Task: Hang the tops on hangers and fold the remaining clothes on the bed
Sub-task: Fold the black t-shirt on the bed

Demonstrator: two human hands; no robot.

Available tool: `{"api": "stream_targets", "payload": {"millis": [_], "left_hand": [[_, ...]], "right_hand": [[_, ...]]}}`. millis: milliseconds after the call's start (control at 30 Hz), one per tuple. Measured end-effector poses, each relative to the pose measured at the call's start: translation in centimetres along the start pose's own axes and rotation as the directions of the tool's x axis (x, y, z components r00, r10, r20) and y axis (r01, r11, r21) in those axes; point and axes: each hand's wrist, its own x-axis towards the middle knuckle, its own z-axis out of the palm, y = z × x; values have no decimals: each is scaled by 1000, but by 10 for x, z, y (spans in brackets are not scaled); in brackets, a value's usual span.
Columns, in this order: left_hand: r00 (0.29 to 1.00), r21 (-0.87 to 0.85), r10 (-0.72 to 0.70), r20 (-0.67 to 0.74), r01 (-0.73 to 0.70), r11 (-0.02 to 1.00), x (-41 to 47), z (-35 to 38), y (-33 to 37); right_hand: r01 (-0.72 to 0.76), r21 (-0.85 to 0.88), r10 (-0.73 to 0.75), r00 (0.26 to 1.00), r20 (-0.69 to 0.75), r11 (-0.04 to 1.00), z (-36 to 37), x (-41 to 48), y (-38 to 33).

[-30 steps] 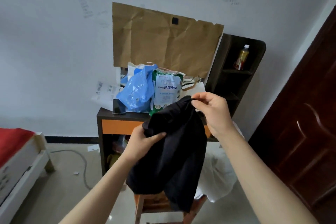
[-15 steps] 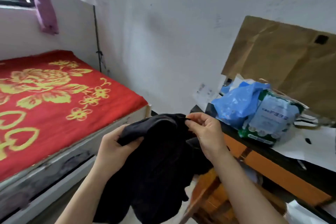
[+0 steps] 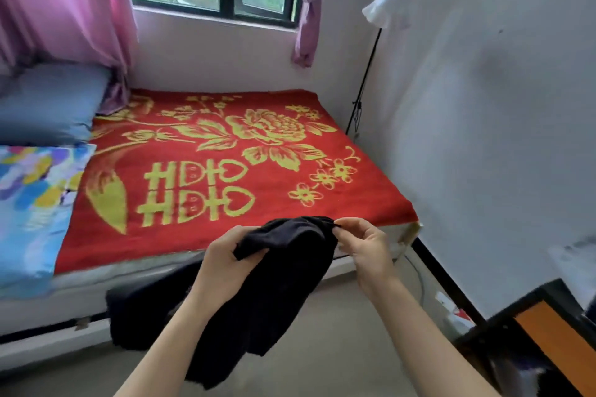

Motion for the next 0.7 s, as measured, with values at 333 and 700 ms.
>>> {"api": "stream_targets", "payload": {"millis": [333,700], "left_hand": [[994,109,26,-104,-15,994,97,-102,-43],[998,143,-58,31,53,988,206,-176,-37]], "right_hand": [[140,-150,-61,897,437,979,153,74,25],[200,-92,-151,911,385,975,220,198,-33]]}}
